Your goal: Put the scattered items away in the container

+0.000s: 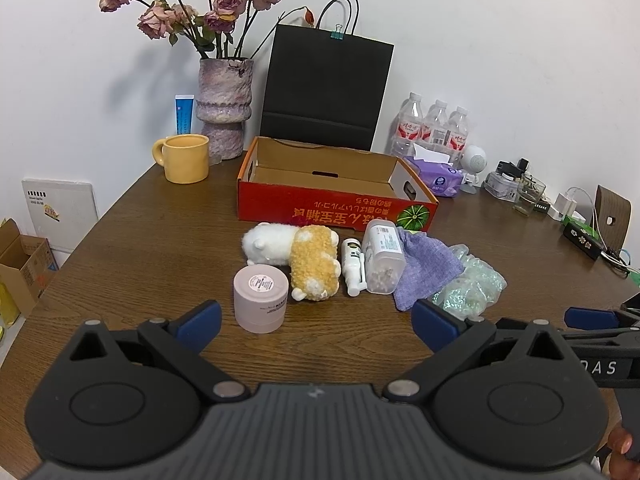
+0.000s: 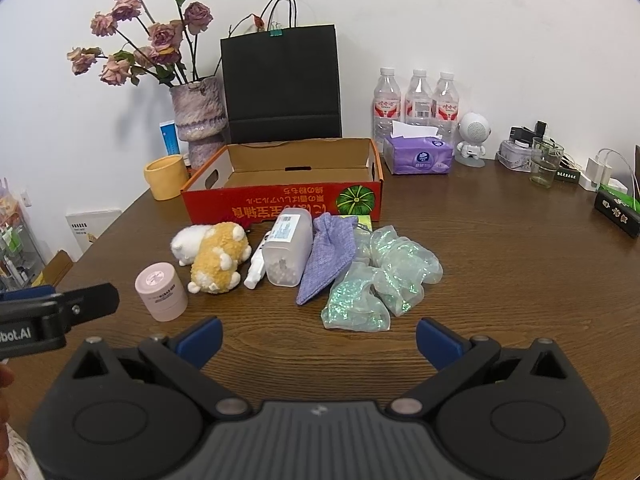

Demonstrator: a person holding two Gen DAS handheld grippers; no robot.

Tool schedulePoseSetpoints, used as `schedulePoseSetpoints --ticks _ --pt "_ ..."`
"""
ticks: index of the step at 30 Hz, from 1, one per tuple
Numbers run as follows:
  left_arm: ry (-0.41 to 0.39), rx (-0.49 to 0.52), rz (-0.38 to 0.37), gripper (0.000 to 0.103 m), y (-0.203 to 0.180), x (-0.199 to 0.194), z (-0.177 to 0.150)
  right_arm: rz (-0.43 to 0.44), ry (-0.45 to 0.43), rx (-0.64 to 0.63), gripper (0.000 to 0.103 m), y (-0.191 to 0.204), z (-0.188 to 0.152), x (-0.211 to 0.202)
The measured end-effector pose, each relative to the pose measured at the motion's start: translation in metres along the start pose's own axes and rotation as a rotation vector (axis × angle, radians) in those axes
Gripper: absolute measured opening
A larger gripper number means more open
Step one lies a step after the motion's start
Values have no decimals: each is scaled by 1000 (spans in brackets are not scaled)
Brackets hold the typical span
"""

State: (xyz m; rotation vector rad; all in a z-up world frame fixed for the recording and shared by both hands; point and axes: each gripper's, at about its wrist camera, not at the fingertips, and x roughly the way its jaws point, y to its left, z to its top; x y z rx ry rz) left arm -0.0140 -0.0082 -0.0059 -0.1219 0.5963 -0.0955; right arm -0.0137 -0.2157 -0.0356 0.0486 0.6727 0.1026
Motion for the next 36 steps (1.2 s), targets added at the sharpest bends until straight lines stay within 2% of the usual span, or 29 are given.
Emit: schedulePoseSetpoints --ticks 22,36 --pt "-3 -3 6 103 3 6 -2 -5 -2 -5 103 -3 0 11" --pt "20 -4 40 103 14 41 -10 -27 -12 -25 103 -13 -8 45"
